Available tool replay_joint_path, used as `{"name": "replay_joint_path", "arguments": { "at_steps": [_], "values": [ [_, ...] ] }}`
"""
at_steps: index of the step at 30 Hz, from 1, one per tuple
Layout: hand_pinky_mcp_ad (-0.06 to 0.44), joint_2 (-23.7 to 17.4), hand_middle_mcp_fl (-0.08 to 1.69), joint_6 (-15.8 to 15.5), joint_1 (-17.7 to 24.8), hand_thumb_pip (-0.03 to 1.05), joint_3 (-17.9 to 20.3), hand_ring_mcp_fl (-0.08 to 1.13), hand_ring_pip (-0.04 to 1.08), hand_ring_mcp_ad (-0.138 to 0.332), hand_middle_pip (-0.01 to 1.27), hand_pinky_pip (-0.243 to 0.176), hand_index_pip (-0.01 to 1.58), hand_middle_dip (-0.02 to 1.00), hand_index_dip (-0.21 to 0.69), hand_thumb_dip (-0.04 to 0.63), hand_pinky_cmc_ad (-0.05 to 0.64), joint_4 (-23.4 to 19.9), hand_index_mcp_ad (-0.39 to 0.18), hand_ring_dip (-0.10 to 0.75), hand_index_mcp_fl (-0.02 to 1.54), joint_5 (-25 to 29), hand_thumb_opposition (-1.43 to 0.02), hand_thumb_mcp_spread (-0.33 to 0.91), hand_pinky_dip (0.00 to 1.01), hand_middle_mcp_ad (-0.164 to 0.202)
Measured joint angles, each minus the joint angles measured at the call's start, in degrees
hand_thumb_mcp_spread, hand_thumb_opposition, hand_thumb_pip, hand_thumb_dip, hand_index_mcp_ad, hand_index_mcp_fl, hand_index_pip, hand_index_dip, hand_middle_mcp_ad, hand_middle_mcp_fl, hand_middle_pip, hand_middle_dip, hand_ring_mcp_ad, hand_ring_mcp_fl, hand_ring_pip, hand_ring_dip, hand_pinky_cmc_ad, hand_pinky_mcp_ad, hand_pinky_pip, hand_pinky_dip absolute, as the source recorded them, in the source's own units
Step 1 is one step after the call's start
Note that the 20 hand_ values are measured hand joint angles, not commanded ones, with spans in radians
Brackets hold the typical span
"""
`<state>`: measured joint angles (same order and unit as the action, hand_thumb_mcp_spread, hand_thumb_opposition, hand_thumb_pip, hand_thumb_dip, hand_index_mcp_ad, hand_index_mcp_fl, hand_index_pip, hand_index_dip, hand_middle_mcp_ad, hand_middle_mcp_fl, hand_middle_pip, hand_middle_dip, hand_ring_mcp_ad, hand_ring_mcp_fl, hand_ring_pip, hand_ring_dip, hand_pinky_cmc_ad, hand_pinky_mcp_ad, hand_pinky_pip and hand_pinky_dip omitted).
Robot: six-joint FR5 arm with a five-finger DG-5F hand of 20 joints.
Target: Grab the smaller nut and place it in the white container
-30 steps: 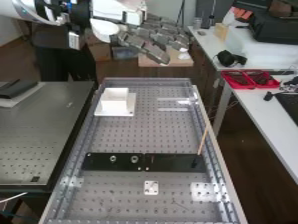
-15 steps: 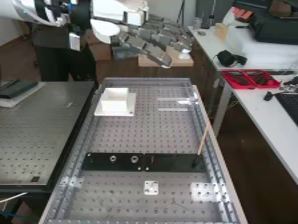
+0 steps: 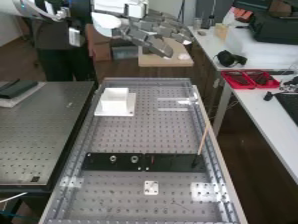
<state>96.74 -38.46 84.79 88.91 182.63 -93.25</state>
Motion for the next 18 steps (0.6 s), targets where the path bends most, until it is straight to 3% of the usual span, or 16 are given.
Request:
{"name": "replay_joint_path", "arguments": {
  "at_steps": [18],
  "values": [
    [0.314, -4.71, 0.06, -2.41, 0.44, 0.62, 4.73, 0.01, 0.07, 0.157, 0.11, -0.113, 0.1, 0.24, 0.356, 0.14, 0.447, -1.32, -0.096, 0.131, 0.13, -0.75, -0.72, 0.2, 0.32, 0.059]
  ]
}}
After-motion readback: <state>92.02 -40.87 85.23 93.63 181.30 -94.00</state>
